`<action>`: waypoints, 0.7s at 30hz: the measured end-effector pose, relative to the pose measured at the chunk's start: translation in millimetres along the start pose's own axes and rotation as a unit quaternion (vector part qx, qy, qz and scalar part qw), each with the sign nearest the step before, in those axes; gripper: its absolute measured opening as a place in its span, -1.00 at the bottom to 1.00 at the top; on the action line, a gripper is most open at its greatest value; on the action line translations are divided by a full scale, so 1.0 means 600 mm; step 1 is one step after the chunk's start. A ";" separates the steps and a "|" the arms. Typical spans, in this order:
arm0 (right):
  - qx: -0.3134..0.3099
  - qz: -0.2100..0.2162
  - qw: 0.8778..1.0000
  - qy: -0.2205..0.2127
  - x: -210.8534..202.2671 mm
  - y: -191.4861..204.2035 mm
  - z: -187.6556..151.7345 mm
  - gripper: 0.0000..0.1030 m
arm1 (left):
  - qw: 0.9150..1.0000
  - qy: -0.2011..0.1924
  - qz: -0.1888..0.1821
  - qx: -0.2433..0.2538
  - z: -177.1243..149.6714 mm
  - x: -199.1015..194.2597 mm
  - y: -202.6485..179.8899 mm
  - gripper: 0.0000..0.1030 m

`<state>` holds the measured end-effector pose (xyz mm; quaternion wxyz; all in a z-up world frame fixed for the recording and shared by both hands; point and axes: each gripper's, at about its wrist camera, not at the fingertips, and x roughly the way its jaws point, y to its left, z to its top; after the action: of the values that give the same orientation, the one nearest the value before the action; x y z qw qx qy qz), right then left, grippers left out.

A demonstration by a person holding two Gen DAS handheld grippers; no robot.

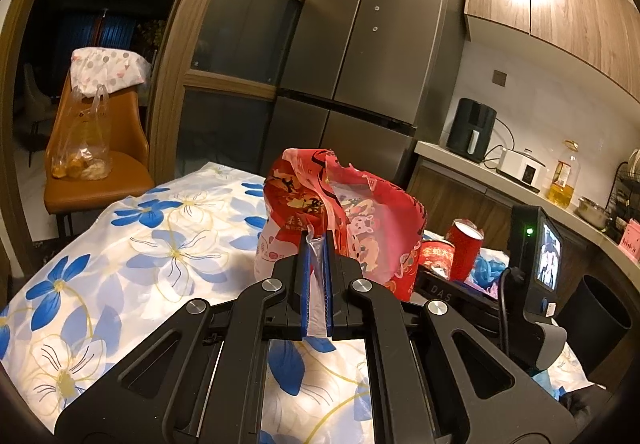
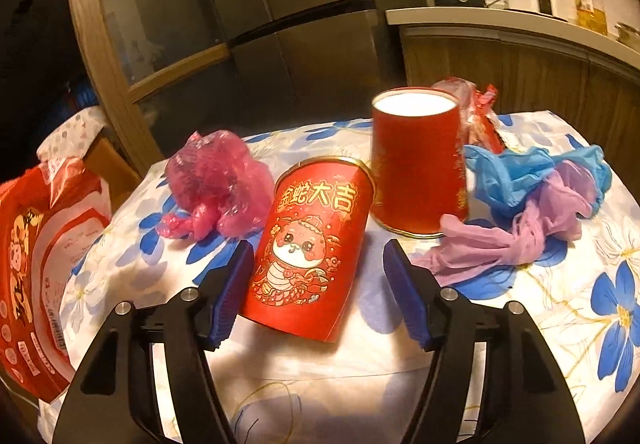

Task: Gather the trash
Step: 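Grasp the red printed can with the right gripper, then carry the red bag and red can over the black bin with both grippers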

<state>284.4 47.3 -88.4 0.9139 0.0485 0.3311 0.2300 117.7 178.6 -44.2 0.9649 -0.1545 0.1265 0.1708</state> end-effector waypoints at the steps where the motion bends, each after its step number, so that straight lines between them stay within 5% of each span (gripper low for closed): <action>1: -0.003 -0.001 1.000 0.001 0.001 0.002 0.000 0.16 | 1.000 0.000 0.000 0.001 0.000 -0.001 -0.001 -0.91; 8: -0.020 0.007 1.000 -0.016 -0.016 0.009 -0.001 -0.20 | 1.000 -0.002 0.002 0.007 0.002 -0.004 -0.006 -0.91; 21: -0.019 0.018 0.998 -0.061 -0.120 -0.031 -0.003 -0.26 | 1.000 -0.011 -0.011 0.027 0.003 -0.031 -0.049 -0.91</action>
<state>241.7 -1.9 -52.0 0.9286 0.0511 0.2697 0.2496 111.8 147.7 -29.3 0.9719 -0.1276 0.1188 0.1584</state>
